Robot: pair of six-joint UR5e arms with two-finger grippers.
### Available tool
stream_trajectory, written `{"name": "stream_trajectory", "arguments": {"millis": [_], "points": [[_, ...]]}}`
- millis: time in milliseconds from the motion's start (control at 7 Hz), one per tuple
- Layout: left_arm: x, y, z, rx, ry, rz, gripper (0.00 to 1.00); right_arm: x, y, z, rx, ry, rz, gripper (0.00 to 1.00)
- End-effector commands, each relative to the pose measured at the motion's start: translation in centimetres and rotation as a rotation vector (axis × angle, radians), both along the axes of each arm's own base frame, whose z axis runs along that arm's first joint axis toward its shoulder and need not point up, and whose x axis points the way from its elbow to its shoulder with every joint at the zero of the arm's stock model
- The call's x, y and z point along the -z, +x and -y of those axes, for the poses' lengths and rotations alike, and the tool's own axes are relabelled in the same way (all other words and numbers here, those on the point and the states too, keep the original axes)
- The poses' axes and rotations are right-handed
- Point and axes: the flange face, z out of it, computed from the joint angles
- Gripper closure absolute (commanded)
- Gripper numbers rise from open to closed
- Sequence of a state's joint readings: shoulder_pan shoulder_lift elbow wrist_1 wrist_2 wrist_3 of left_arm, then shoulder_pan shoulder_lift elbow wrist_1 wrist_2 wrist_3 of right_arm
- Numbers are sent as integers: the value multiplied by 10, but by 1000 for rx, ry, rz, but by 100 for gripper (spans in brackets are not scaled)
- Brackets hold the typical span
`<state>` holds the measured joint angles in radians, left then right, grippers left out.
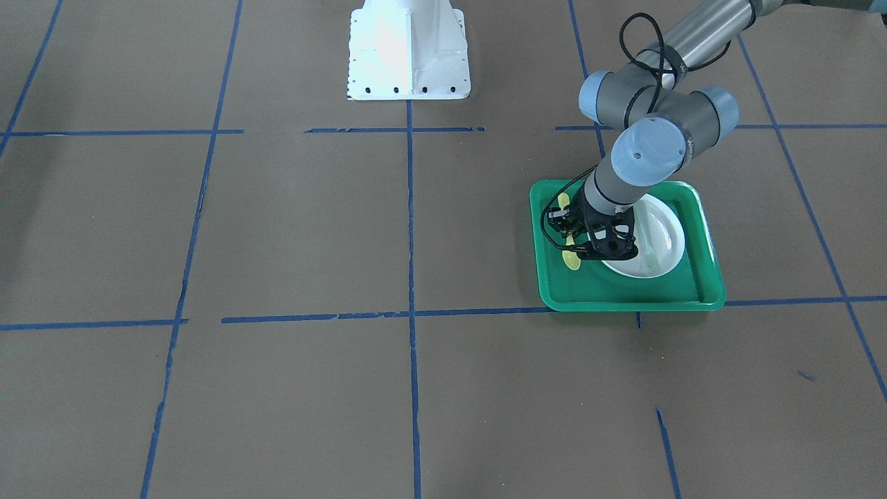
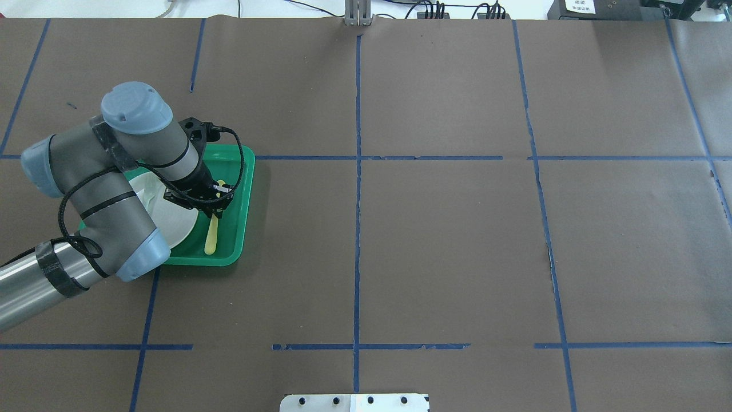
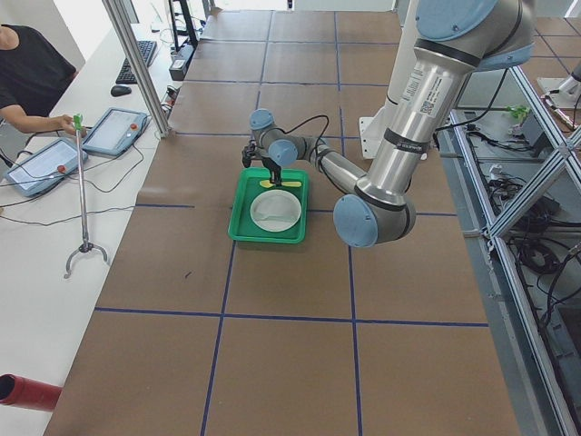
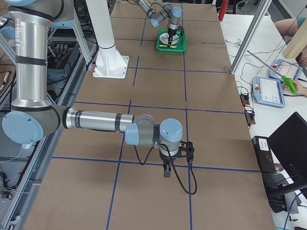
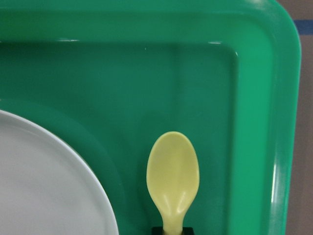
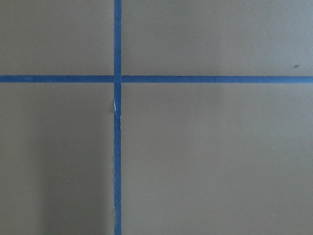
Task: Place spoon
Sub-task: 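Lift the yellow spoon off the plate and carry it beside the plate, then lower the spoon onto the green tray and open the left gripper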
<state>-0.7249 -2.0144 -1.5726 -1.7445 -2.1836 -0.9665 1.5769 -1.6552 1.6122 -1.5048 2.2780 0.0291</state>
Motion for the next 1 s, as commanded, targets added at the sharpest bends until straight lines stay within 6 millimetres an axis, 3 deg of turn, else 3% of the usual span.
{"name": "stream_trajectory", "arguments": {"millis": [0, 143, 286, 429, 571, 714, 857], "points": [[-3, 1, 0, 0, 7, -7, 91, 0, 0, 0, 0, 0, 0, 0], [1, -9, 8, 13, 18, -13, 51, 0, 0, 0, 0, 0, -2, 0], [6, -28, 22, 48, 28, -18, 23, 0, 0, 0, 0, 0, -2, 0], [11, -40, 30, 69, 40, -23, 16, 0, 0, 0, 0, 0, 0, 0], [21, -67, 45, 125, 74, -24, 13, 0, 0, 0, 0, 0, 0, 0], [39, -124, 68, 160, 158, -48, 14, 0, 0, 0, 0, 0, 0, 0], [20, -180, 70, 167, 210, -26, 14, 0, 0, 0, 0, 0, 0, 0]]}}
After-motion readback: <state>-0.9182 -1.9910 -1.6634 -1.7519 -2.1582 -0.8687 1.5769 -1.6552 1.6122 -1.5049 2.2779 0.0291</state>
